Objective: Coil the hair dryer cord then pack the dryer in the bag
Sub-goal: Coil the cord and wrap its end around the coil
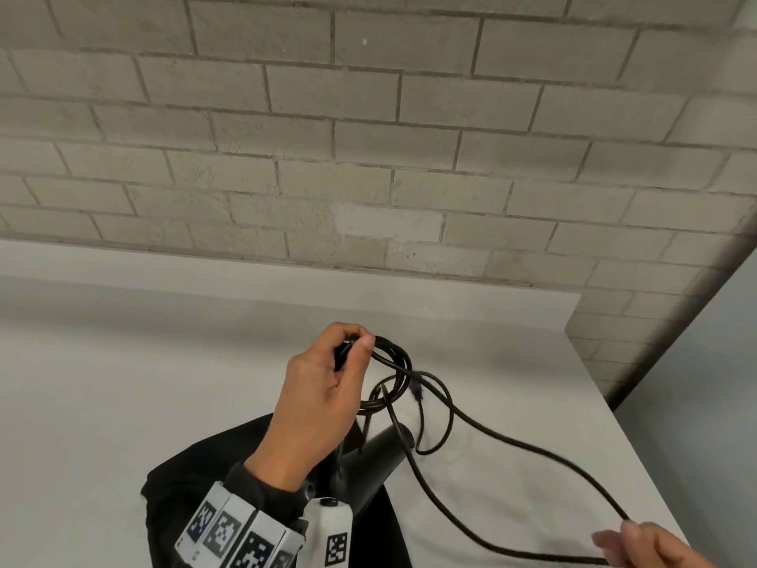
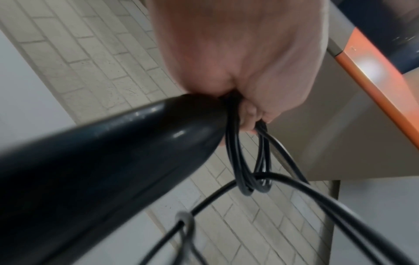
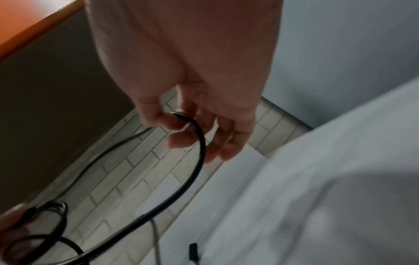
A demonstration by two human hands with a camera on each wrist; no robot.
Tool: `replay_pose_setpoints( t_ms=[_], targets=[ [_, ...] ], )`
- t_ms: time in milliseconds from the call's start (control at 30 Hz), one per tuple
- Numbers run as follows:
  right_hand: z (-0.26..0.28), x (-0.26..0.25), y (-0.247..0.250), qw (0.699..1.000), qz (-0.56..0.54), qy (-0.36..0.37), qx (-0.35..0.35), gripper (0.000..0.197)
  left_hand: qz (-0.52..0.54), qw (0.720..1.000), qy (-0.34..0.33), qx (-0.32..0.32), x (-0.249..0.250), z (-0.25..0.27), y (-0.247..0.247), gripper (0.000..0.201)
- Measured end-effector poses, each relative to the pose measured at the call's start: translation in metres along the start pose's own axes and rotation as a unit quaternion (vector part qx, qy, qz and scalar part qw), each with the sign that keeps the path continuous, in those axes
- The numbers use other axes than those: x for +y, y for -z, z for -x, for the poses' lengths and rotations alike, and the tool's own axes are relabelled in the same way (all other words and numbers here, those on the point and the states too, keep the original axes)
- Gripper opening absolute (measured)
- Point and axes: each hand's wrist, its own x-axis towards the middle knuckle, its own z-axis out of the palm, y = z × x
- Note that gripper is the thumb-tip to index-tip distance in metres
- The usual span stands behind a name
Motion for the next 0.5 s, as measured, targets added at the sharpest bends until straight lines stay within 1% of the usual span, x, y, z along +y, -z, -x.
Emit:
replay_pose_setpoints(
  t_ms=[33,67,100,167,200,233,267,300,333,367,400,433,500],
  targets=[
    [0.005,-0.009,0.005,1.0,0.025,-0.015,0.003,0.038,-0.001,1.0,-0.001,-0.001,0.001,0.001,0.0,0.019],
    [0.008,-0.018,-0.008,0.999,0.022,-0.028,0.004,0.036,-0.005,1.0,-0.003,-0.001,0.001,0.001,-0.001,0.019],
    [0.012,-0.024,-0.022,0.999,-0.01,-0.024,0.044,0.035,-0.011,1.0,-0.006,-0.001,0.002,0.002,-0.001,0.018],
    [0.022,-0.048,-0.051,0.992,-0.039,0.026,0.116,0.033,-0.028,1.0,-0.01,0.0,0.003,0.003,-0.002,0.017],
    [0.028,-0.064,-0.066,0.99,-0.038,0.058,0.126,0.027,-0.036,0.999,-0.012,0.0,0.005,0.003,-0.003,0.017],
    [0.037,-0.084,-0.084,0.988,-0.054,0.099,0.11,0.02,-0.04,0.999,-0.012,0.0,0.005,0.003,-0.003,0.018],
    [0.047,-0.098,-0.098,0.987,-0.065,0.128,0.078,0.017,-0.041,0.999,-0.011,-0.001,0.006,0.003,-0.003,0.018],
    [0.053,-0.111,-0.112,0.99,-0.065,0.124,0.027,0.02,-0.041,0.999,-0.012,-0.002,0.006,0.003,-0.002,0.018],
    [0.057,-0.121,-0.125,0.992,-0.057,0.1,-0.05,0.026,-0.043,0.999,-0.015,-0.003,0.007,0.003,-0.002,0.018],
    [0.058,-0.124,-0.137,0.989,-0.023,0.071,-0.128,0.032,-0.047,0.999,-0.019,-0.004,0.007,0.003,-0.002,0.018],
    [0.058,-0.124,-0.148,0.978,0.014,0.056,-0.2,0.037,-0.05,0.999,-0.021,-0.005,0.007,0.004,-0.002,0.019],
    [0.057,-0.125,-0.156,0.966,0.027,0.041,-0.254,0.037,-0.051,0.998,-0.023,-0.008,0.008,0.004,-0.003,0.019],
    [0.054,-0.129,-0.166,0.951,0.004,0.012,-0.309,0.025,-0.051,0.998,-0.026,-0.011,0.009,0.005,-0.003,0.019]
  ],
)
